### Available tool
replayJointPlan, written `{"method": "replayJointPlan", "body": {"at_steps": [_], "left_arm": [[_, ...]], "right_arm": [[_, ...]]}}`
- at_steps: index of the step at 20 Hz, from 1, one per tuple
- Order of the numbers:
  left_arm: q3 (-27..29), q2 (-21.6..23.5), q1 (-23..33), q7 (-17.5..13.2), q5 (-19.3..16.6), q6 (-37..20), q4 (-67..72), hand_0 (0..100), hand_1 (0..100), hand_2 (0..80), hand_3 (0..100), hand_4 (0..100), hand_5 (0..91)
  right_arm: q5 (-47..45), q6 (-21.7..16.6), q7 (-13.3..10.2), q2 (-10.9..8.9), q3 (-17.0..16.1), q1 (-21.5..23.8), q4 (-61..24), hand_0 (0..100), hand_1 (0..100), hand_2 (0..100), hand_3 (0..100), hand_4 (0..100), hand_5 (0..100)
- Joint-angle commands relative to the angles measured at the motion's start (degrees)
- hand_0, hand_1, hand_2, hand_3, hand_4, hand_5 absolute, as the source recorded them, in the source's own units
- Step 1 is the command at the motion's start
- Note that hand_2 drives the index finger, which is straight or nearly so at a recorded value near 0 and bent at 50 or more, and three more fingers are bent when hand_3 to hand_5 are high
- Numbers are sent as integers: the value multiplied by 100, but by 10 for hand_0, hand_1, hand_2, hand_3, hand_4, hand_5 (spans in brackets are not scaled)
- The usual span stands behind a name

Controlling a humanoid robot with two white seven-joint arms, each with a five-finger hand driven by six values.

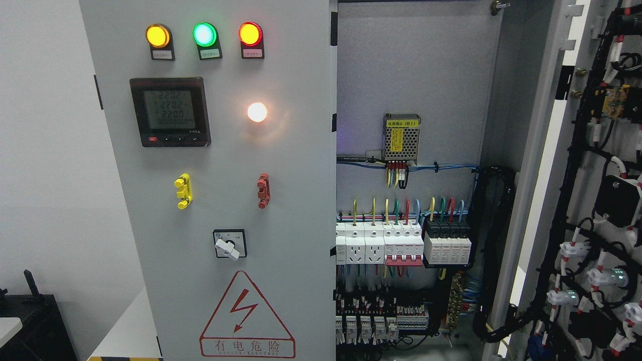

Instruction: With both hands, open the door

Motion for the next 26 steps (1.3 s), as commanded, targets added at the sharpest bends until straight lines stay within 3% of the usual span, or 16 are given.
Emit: {"method": "replayJointPlan", "body": {"at_steps": [1, 4, 22, 26], "left_arm": [[-4, -1, 0, 2, -1, -6, -79, 0, 0, 0, 0, 43, 0], [-4, -1, 0, 2, -1, 3, -71, 0, 0, 0, 0, 43, 0], [-4, -1, 0, 2, -1, 3, -71, 0, 0, 0, 0, 43, 0], [5, -1, 0, 2, -1, 3, -79, 0, 0, 0, 0, 43, 0]], "right_arm": [[-221, 184, -3, 48, -8, -617, 326, 0, 0, 0, 0, 0, 0], [-406, 369, 6, 57, -8, -845, 475, 0, 0, 0, 0, 0, 0], [-468, 369, 59, 4, -17, -1707, 1566, 0, 0, 0, 0, 0, 0], [-1021, 457, 50, -31, 36, -1856, 1680, 0, 0, 0, 0, 0, 0]]}}
